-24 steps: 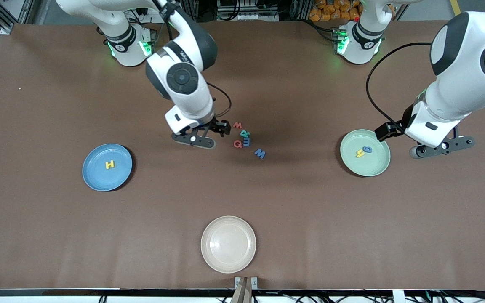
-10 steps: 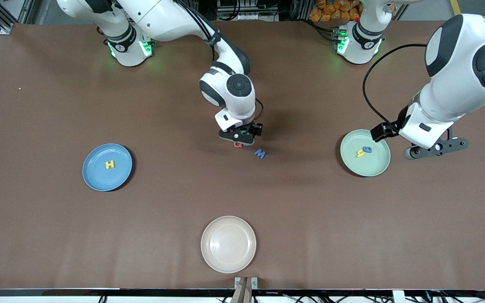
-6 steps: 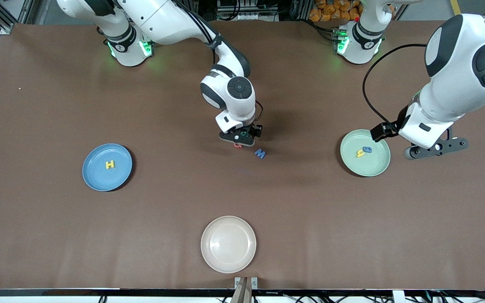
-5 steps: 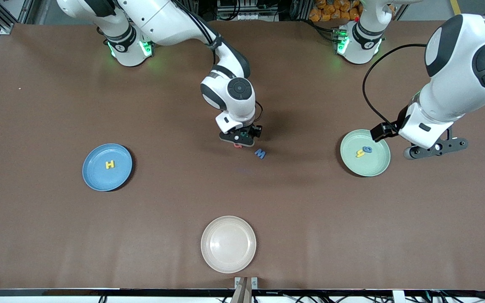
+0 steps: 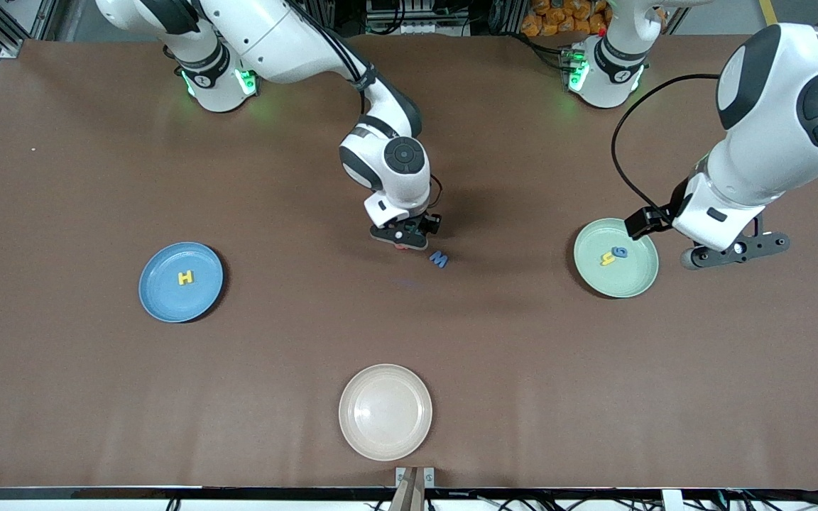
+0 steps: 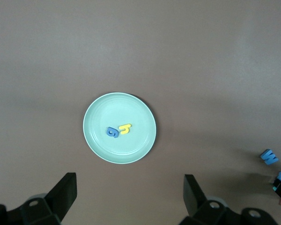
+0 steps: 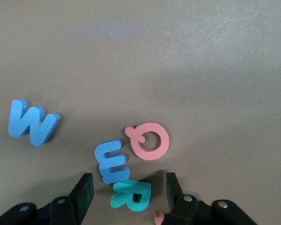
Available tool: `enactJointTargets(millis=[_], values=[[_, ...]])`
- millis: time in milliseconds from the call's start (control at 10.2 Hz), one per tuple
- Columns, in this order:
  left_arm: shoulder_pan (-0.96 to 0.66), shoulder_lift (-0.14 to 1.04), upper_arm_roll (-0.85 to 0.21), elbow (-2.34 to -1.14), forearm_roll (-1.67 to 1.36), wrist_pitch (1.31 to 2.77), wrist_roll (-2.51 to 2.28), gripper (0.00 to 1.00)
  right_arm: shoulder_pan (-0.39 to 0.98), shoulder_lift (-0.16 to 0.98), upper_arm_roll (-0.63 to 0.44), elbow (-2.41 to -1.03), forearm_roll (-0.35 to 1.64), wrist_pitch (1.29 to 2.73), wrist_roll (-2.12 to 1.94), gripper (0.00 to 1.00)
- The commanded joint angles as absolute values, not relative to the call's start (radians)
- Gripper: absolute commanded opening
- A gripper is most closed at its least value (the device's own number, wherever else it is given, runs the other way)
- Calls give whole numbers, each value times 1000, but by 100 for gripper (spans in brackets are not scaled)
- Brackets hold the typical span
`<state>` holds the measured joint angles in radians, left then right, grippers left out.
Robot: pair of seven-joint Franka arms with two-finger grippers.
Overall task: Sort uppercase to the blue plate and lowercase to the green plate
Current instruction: 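Lower the right gripper and close it on the teal R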
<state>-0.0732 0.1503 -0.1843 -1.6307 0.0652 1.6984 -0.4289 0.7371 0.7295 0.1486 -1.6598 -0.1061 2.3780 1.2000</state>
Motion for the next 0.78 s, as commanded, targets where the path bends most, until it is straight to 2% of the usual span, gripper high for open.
enactJointTargets(millis=[0, 683], values=[[-75, 158, -186, -1614, 61, 1700, -440, 100, 744, 746, 147, -1640, -124, 2381, 1227, 69], [-75, 158, -187, -1617, 61, 1698, -439, 100, 747, 752, 152, -1641, -115, 2376, 1249, 66]])
